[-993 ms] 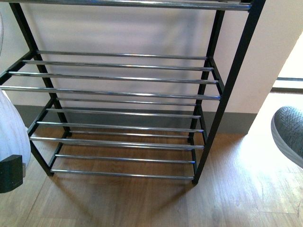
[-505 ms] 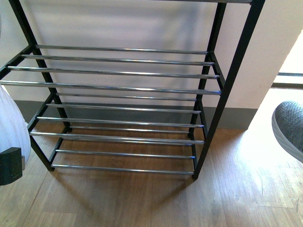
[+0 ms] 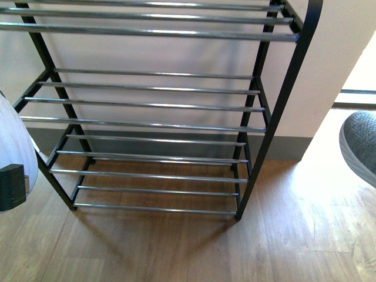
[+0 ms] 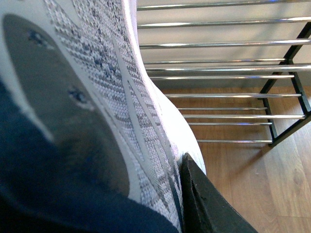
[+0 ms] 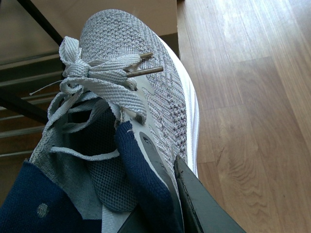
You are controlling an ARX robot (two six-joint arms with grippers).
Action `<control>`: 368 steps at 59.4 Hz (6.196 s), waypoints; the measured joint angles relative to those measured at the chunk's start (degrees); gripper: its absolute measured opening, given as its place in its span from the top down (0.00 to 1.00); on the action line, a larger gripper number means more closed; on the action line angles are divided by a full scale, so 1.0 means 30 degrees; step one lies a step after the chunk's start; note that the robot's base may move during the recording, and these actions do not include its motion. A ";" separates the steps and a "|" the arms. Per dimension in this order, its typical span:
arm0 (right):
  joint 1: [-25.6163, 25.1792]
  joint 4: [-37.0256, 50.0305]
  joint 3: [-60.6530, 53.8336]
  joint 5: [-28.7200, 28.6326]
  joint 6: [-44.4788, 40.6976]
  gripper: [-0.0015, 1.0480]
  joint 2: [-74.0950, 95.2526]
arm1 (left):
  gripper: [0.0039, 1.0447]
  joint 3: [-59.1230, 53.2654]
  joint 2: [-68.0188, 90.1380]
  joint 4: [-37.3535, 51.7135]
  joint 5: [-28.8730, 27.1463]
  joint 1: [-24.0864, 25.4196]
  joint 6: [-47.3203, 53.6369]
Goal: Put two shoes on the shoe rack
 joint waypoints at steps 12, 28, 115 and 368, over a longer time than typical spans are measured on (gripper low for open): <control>0.0000 0.0000 0.0000 0.0000 -0.0007 0.99 0.0000 | 0.98 0.0000 0.0000 0.0000 -0.0015 0.0000 0.0000; 0.0000 0.0000 0.0000 -0.0007 0.0000 0.99 0.0000 | 0.98 0.0000 -0.0022 0.0007 -0.0051 0.0000 0.0000; 0.7774 -0.3249 0.9602 0.5909 0.6047 0.99 -0.2375 | 0.98 0.0000 -0.0022 0.0007 -0.0044 -0.0015 0.0000; 1.2823 -0.5311 1.4178 0.6047 0.8473 0.09 0.2324 | 0.98 0.0000 -0.0022 0.0000 -0.0044 -0.0015 0.0000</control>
